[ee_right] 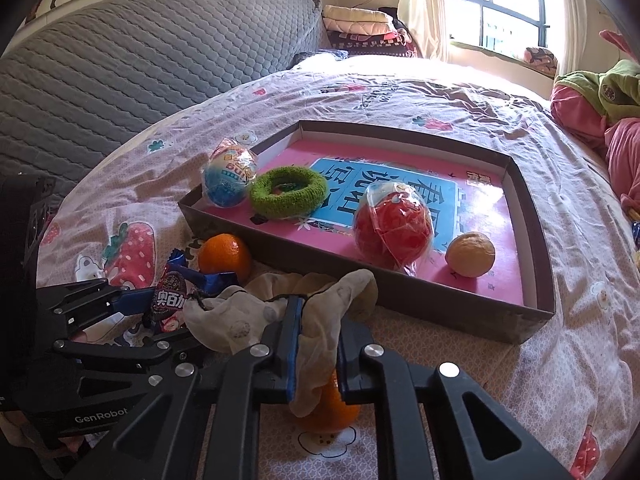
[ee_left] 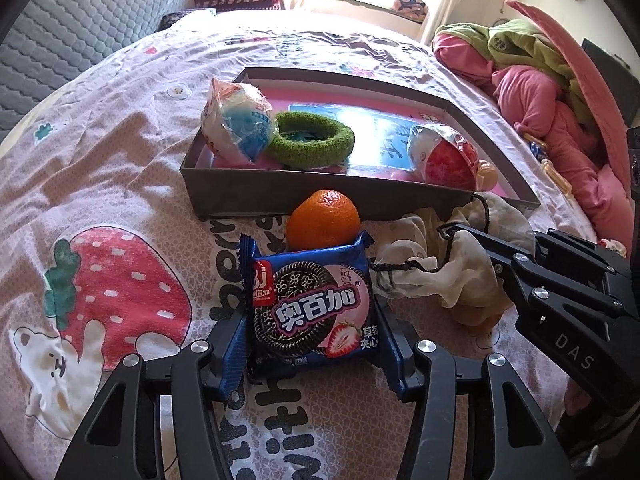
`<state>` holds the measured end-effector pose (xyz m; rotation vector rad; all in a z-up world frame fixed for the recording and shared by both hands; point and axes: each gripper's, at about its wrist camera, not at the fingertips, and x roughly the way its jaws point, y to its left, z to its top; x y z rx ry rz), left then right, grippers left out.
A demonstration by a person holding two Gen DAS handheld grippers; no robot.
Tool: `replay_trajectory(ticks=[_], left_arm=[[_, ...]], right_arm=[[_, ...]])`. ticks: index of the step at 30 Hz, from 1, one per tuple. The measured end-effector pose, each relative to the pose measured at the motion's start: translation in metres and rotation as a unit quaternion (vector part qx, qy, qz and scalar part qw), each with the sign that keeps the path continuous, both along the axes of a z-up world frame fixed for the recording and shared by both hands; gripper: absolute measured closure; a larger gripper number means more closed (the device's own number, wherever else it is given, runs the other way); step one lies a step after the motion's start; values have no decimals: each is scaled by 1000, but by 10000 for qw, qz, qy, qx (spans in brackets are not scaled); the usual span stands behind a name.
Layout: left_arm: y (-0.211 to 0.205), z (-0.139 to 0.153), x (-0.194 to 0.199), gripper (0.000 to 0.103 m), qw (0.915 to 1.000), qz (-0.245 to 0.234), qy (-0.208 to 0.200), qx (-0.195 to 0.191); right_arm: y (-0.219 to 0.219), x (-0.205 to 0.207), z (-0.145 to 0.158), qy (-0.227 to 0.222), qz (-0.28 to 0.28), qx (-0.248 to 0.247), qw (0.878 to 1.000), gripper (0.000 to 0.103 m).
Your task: Organize objects
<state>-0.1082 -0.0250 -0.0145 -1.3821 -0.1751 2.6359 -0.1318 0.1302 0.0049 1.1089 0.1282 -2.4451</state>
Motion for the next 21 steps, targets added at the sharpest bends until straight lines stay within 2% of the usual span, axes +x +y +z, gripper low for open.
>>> replay_trajectory(ticks=[9,18,21], left_arm=[[0,11,6,46,9997,-56,218,32],[9,24,13,46,9982,-77,556,-220],[8,27,13,46,9979,-55,612,-187]], right_arm=[[3,3,9,205,-29,-87,9997,88],[7,6,19,437,-46,-189,9989,88],[9,8,23,535,-72,-238,9983,88]])
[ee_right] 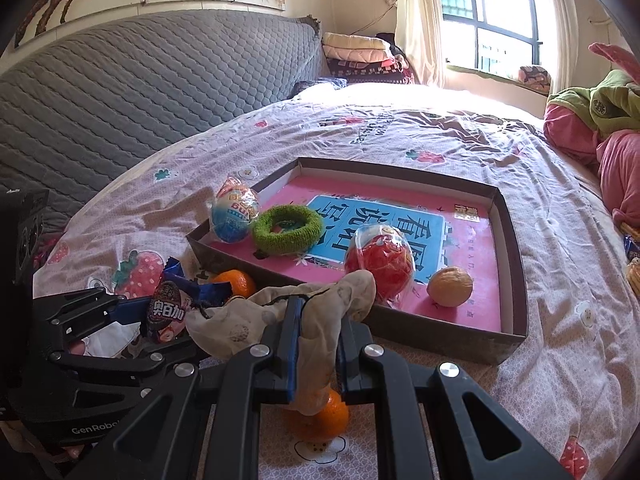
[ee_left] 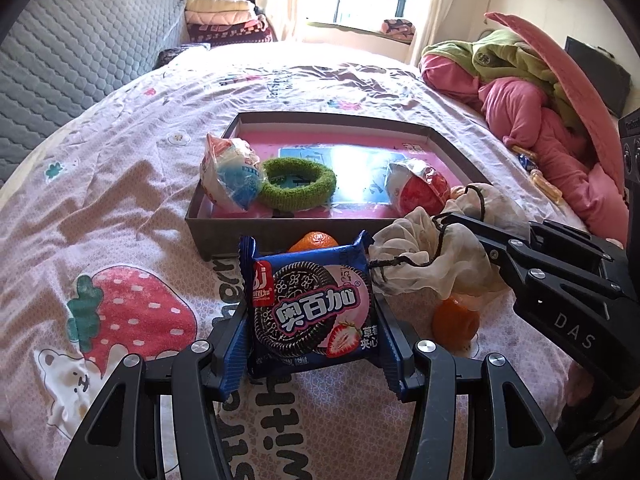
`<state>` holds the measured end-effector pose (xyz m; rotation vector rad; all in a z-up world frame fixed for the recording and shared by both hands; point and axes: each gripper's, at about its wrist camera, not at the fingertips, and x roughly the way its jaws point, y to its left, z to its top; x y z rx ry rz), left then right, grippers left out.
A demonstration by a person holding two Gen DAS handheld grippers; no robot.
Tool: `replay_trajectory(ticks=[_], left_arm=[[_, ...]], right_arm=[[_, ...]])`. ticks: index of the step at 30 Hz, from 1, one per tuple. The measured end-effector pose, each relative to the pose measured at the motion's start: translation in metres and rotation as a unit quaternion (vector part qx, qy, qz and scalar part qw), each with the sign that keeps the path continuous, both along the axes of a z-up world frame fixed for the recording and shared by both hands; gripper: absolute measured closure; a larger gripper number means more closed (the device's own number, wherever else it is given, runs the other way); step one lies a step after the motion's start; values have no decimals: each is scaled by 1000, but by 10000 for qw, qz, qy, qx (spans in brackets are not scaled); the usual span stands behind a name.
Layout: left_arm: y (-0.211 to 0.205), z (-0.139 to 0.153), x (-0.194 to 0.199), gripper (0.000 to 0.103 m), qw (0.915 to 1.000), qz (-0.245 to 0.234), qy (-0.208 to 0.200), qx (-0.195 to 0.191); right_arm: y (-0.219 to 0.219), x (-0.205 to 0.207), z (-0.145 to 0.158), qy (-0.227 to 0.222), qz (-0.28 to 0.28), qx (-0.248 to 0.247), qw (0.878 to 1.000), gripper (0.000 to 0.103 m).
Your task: Organize objects
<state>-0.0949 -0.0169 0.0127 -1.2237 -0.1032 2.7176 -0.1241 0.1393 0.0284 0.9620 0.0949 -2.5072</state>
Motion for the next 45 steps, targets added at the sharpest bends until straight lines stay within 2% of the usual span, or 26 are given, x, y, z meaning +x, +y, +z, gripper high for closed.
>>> replay_trajectory(ticks=[3,8,19,37,45], left_arm=[[-1,3,0,46,10000,12,73,33],[6,15,6,46,9989,-76,451,-79],[10,26,4,46,9976,-19,685,-95],[19,34,-12,46,9965,100,829,-72],[25,37,-21,46,9958,138,907,-59]], right_arm=[[3,1,4,98,-31,-76,9999,88],[7,1,10,215,-64,-139,9997,88],[20,5,25,581,-302,-380,9971,88],[30,4,30,639,-538,-566,9949,88],[31,3,35,778,-653,-487,9936,88]])
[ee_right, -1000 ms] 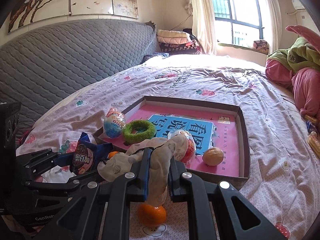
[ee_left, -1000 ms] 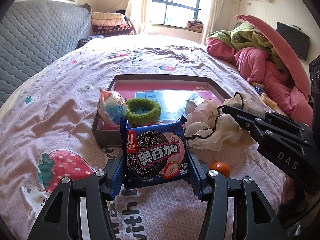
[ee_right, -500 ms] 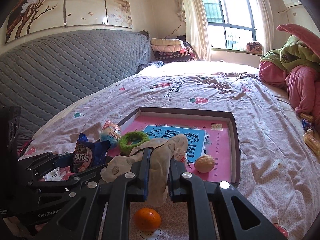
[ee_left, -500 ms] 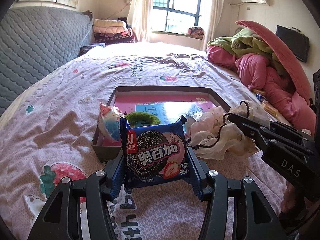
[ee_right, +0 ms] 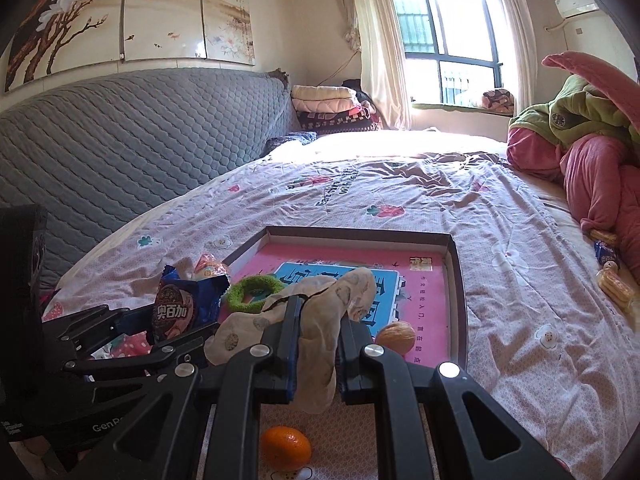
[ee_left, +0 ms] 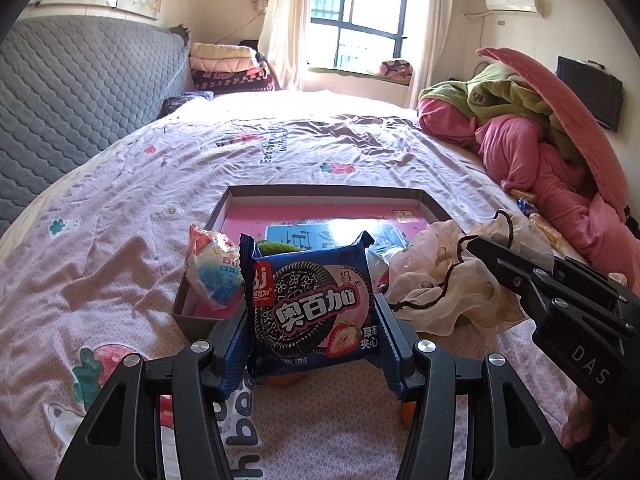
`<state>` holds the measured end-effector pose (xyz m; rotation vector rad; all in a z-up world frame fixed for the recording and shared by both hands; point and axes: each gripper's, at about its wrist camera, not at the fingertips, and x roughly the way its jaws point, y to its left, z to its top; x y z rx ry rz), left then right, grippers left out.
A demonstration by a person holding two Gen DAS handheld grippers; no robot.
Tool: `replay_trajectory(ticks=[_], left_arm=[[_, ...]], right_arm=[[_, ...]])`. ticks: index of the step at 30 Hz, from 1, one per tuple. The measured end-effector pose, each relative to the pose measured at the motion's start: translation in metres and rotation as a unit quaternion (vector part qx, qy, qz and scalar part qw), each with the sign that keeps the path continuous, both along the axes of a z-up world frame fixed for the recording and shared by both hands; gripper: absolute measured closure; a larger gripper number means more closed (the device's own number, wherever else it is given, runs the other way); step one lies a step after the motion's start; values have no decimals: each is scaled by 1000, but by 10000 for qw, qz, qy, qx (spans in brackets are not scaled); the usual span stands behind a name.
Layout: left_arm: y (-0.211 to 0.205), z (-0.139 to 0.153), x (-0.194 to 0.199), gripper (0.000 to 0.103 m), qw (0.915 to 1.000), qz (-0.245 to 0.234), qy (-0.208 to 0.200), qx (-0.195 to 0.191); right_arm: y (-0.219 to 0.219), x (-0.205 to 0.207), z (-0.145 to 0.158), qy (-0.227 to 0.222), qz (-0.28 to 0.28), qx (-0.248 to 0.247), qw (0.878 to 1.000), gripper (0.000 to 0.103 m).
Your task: Organize objects
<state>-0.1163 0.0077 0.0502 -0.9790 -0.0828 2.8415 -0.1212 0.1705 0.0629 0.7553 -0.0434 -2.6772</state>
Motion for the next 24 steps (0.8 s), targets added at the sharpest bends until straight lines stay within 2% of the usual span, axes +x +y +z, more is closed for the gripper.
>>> replay_trajectory(ticks=[11,24], left_arm=[[7,9,-6,46,9995,-36,308,29],[9,1,-23,46,9998,71,180,-31]], right_arm=[[11,-7,7,81,-197,-208,9996,88],[14,-14,7,95,-330,-189,9992,88]])
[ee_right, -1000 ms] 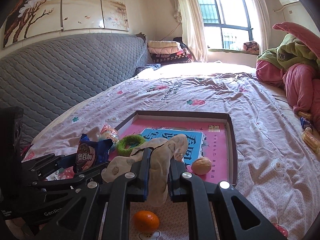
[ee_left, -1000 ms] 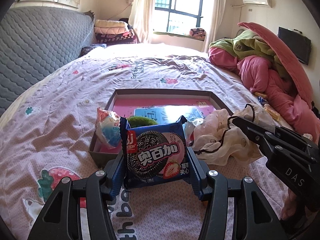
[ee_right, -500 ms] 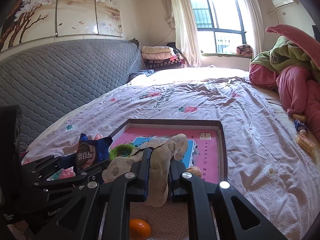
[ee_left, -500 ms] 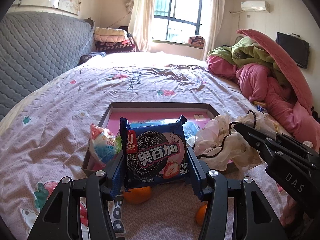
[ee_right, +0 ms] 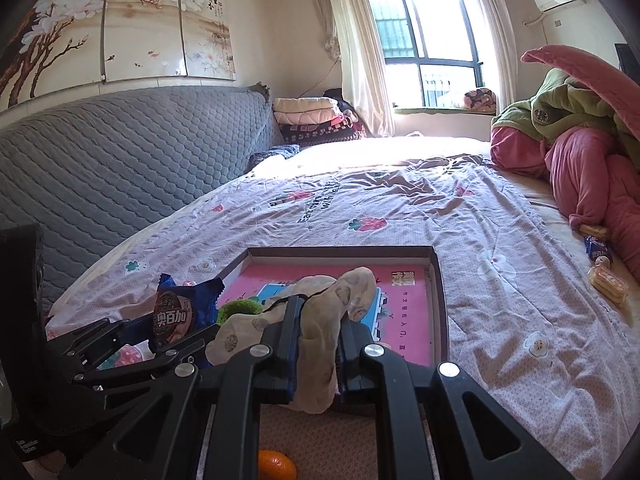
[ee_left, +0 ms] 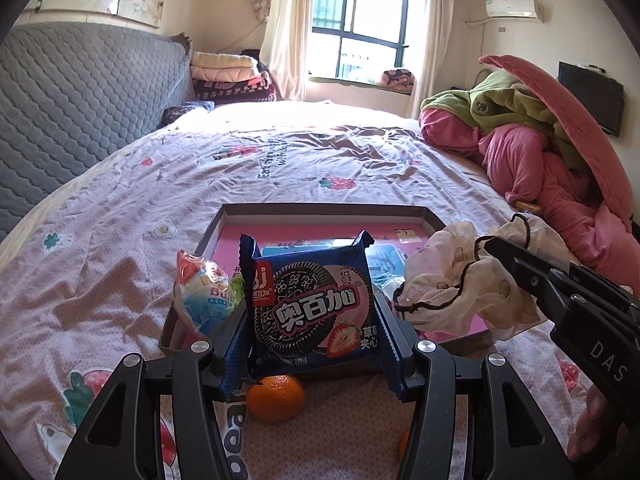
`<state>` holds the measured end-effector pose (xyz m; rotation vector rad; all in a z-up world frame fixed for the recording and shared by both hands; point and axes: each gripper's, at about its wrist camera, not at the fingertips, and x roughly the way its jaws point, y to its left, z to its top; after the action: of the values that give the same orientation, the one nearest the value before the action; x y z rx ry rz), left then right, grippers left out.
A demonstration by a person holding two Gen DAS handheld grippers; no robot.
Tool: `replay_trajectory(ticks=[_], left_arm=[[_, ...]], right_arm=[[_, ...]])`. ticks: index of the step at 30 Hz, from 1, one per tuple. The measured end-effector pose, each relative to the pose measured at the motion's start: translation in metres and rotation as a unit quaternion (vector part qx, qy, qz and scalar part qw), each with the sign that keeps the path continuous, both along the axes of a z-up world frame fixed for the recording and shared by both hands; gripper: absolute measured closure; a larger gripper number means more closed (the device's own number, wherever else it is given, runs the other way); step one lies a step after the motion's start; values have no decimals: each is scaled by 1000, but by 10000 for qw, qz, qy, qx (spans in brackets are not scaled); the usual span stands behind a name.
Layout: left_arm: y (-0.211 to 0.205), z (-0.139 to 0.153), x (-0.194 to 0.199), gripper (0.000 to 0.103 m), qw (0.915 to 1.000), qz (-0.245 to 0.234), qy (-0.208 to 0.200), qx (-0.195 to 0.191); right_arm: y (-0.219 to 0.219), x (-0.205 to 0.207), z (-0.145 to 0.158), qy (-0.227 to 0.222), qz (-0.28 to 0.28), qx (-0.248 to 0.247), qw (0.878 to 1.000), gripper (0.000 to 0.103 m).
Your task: Organize objects
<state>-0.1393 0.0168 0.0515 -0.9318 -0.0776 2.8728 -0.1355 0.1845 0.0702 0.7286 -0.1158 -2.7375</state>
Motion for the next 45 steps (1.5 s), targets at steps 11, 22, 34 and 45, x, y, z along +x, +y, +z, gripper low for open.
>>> replay_trajectory(ticks=[11,22,34,45], left_arm=[[3,-3,-9,46,10000,22,12,-96],[7,-6,-17,46,9999,13,-28,-136],[-5,-5,-26,46,9998,171,51,-44],[-12,-5,-36,46,9994,323,53,62]], right_arm=[[1,-3,0,73,-100,79,9999,88],[3,-6,2,135,-194,119,9997,87],[11,-13,1,175,-415,250,9987,87],[15,-21,-1,308,-762,657,9944,87]])
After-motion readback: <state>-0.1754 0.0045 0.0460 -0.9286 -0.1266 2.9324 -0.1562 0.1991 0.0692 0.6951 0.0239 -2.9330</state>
